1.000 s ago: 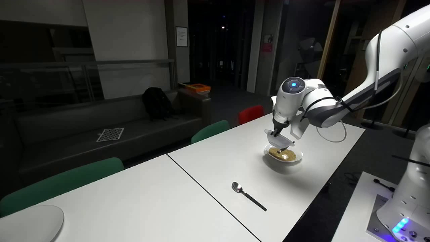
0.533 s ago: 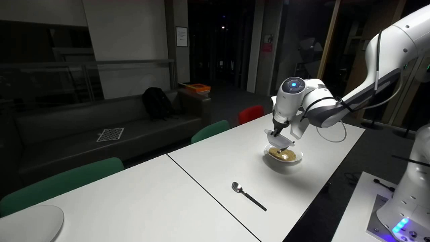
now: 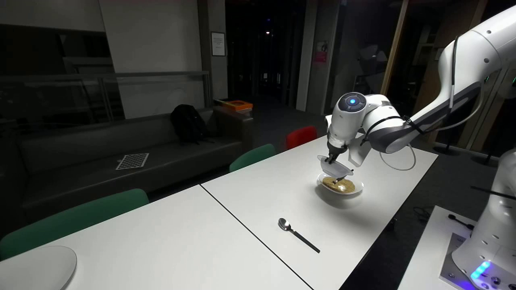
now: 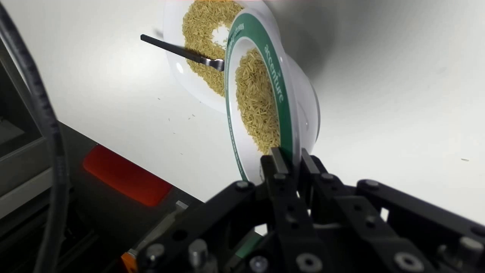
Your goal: Put the spoon in the left bowl on the table, then pour the contents from the left bowl to the right bowl
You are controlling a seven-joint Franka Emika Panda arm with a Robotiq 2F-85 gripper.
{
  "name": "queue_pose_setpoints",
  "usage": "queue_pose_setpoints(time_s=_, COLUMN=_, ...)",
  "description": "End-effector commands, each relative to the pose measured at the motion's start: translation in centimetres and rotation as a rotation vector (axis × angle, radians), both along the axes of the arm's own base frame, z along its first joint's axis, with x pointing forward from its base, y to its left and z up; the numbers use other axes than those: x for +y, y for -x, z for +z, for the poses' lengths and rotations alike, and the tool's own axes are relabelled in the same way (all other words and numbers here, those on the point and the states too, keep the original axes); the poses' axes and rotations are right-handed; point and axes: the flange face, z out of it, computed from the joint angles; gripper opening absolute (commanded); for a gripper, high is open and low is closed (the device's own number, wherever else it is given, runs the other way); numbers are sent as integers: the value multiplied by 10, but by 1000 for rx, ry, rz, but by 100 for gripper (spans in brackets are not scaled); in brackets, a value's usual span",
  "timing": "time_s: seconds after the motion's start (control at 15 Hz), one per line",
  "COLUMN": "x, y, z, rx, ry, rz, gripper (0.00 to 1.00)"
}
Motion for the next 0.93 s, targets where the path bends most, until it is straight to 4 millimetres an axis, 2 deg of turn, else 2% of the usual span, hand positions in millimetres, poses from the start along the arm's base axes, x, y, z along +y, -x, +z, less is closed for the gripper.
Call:
queue_pose_setpoints(time_s=0.0, x=0, y=0, z=0, rx=1, ry=0, rz=0, gripper=11)
queue_pose_setpoints(time_s=0.07, x=0, y=0, z=0, rx=1, ry=0, rz=0, gripper=3)
queue_pose_setpoints(time_s=0.53, x=-4, y=-2, z=-2, rx=7, ry=-2, rz=5, gripper=3)
queue_pose_setpoints(time_s=0.87, x=-12, y=-5, z=7, rx=-19, ry=-44, rz=3, gripper=3)
